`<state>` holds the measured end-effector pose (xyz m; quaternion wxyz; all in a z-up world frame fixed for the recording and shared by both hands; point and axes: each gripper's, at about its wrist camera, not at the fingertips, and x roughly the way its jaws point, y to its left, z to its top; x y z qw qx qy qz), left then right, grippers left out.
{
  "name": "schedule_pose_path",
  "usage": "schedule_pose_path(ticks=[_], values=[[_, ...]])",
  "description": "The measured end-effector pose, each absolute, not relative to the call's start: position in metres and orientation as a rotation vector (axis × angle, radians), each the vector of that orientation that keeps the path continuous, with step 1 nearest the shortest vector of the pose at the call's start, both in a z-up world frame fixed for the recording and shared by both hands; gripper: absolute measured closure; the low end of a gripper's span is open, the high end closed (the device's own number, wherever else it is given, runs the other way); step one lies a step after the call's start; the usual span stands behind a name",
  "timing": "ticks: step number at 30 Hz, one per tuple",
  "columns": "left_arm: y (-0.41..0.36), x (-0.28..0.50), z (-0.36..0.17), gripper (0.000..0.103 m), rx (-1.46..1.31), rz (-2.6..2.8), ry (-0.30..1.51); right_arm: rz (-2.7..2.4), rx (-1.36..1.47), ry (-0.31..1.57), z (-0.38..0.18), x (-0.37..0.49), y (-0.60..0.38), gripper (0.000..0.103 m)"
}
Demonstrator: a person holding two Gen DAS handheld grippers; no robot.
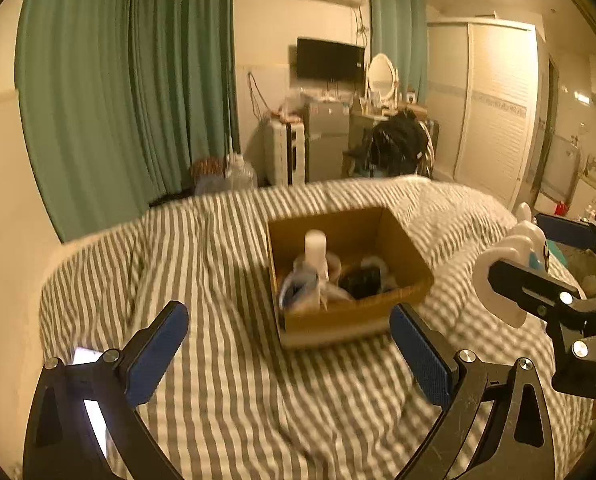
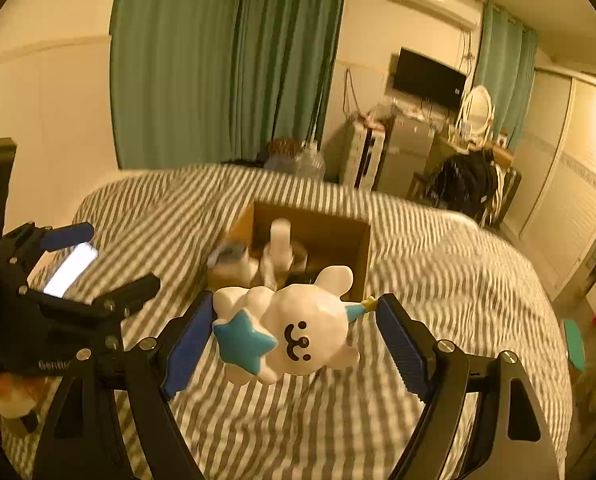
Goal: Organize objects
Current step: 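Carry the bear figurine into the box and open the right gripper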
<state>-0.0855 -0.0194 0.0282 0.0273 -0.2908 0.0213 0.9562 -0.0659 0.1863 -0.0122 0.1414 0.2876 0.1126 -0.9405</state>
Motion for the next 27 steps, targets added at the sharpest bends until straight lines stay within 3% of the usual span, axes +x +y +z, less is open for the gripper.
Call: schedule_pose_path(ticks=[12, 27], values=[[-0.016, -0.176, 0.048, 0.000, -0.816, 2.998, 0.101, -2.748, 0.723, 0.302, 0.023, -0.153, 0.177, 0.022], [-0.017, -0.282, -0.009, 0.000, -1.000, 2.955, 0.109, -2.692, 0.834, 0.284, -0.026, -0.280, 0.168, 0.022]])
